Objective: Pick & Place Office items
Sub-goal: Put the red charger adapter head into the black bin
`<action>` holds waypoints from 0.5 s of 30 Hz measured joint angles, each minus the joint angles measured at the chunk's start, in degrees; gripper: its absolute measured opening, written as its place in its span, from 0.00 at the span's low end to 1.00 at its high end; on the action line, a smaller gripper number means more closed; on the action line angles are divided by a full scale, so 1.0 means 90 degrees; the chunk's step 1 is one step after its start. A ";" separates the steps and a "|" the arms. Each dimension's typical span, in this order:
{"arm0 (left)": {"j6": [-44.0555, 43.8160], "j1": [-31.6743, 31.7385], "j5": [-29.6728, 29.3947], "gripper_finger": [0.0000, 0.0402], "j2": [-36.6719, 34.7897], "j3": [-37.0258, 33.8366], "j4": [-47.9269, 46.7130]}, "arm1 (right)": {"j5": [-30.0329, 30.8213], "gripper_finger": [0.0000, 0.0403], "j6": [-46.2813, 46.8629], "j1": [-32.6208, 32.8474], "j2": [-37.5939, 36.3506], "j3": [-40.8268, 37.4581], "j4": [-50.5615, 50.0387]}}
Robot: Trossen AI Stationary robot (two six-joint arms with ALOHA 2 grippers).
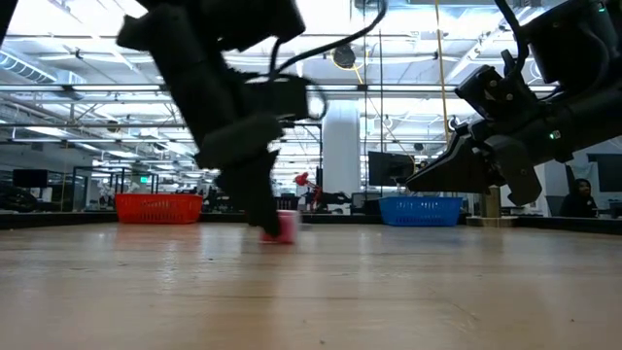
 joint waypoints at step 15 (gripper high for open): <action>-0.2144 -0.0036 -0.0930 0.37 -0.0552 -0.0686 -0.1625 | -0.0001 0.11 -0.0004 0.0001 0.0000 0.0000 0.0000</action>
